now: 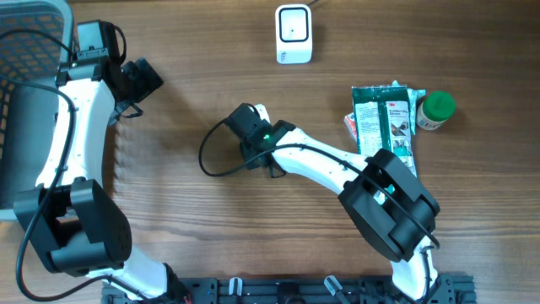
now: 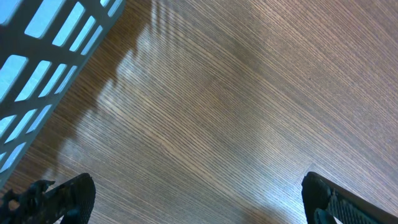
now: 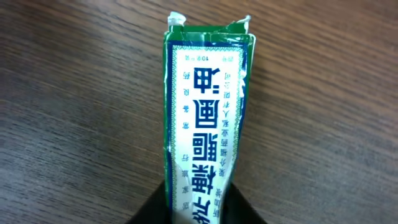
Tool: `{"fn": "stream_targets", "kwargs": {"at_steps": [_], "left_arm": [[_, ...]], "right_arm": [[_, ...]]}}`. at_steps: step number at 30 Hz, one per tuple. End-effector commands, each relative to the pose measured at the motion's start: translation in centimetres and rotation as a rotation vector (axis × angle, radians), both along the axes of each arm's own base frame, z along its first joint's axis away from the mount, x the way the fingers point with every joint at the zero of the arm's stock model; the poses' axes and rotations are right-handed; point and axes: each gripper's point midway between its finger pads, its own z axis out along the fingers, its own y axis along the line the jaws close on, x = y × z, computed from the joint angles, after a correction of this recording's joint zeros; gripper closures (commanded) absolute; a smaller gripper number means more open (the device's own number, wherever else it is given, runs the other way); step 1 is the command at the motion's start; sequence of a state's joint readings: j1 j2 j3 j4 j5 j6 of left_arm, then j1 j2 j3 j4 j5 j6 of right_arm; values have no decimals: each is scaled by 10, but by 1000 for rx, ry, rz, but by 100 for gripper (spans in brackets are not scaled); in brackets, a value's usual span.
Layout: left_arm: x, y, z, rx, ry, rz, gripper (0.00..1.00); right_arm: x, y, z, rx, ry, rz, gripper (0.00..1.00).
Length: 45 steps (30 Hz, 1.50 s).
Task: Scan the item barcode
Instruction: 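Hold the green stick in front of the white scanner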
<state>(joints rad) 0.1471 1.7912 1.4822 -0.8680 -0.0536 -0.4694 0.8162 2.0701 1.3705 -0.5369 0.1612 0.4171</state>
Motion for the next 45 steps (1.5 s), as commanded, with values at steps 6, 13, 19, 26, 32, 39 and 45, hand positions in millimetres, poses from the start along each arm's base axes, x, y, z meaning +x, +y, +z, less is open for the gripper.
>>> {"fn": "stream_targets", "kwargs": {"at_steps": [6, 13, 19, 26, 32, 39, 45], "left_arm": [[0, 6, 1, -3, -5, 20, 0], [0, 6, 1, -3, -5, 20, 0], [0, 6, 1, -3, -5, 20, 0], [0, 6, 1, -3, -5, 20, 0], [0, 6, 1, -3, -5, 20, 0], [0, 6, 1, -3, -5, 20, 0], [0, 6, 1, -3, -5, 20, 0]], "right_arm": [[31, -3, 65, 116, -103, -20, 88], [35, 6, 186, 524, -76, 125, 91], [42, -20, 292, 752, -33, 162, 95], [90, -52, 277, 870, 0, 121, 96], [143, -60, 246, 1131, 65, 217, 95], [206, -66, 167, 1236, 117, 60, 95], [222, -64, 121, 1249, 120, 27, 95]]}}
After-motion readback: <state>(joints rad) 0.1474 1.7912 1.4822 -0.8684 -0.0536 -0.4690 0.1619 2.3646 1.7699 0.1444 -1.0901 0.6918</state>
